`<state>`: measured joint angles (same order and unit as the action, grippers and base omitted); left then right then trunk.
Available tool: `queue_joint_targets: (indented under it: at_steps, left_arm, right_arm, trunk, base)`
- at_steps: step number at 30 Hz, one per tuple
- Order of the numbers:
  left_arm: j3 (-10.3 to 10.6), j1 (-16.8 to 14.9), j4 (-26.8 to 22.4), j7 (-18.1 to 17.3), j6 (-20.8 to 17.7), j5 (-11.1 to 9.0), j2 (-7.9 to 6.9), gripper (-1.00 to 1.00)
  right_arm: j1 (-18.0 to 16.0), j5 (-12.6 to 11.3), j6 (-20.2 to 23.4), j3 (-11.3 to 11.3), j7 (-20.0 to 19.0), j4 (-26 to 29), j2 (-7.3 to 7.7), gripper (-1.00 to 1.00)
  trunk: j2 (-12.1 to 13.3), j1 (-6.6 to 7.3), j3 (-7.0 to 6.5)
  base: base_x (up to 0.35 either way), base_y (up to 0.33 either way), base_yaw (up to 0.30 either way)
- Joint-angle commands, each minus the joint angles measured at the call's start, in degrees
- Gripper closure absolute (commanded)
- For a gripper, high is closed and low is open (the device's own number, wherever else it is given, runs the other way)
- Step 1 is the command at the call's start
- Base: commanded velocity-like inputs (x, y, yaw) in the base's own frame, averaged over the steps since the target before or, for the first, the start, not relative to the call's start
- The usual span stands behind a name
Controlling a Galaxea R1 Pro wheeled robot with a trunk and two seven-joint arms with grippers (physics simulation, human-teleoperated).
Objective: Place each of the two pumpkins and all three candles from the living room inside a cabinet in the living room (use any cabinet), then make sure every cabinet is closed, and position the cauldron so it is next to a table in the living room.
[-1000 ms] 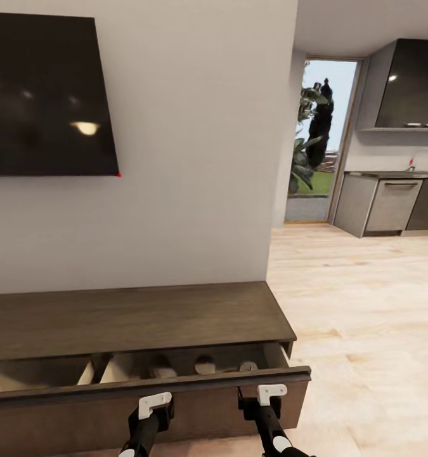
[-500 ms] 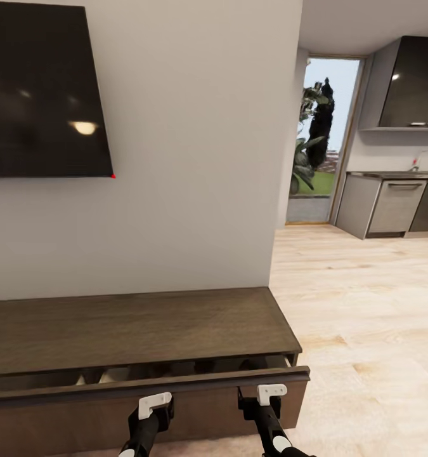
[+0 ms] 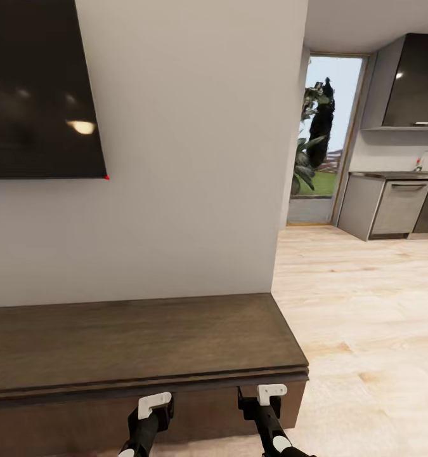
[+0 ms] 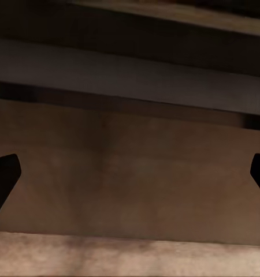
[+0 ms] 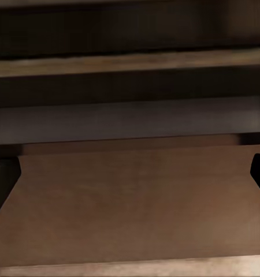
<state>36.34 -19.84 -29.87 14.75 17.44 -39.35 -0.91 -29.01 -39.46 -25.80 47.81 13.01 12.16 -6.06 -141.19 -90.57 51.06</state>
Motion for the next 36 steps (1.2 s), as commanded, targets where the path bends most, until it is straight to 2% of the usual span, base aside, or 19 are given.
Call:
queue_joint_targets:
  at_steps: [1, 10, 36]
  left_arm:
    - [0.5, -0.1, -0.1, 0.5, 0.2, -0.3, -0.07, -1.0]
    - [0.5, 0.0, -0.1, 0.5, 0.3, -0.4, -0.12, -1.0]
    - [0.5, 0.0, -0.1, 0.5, 0.3, -0.4, -0.2, -1.0]
  right_arm:
    - [-0.1, 0.1, -0.2, 0.1, 0.4, 0.1, 0.0, -1.0]
    - [-0.1, 0.1, -0.2, 0.1, 0.4, 0.1, 0.0, -1.0]
    - [-0.1, 0.2, -0.1, 0.1, 0.4, 0.1, -0.07, -1.0]
  trunk:
    - [0.0, 0.0, 0.05]
    - [0.0, 0.0, 0.05]
    - [0.0, 0.0, -0.07]
  base:
    - [0.13, 0.0, 0.0]
    - [0.004, 0.0, 0.0]
    - [-0.236, 0.0, 0.014]
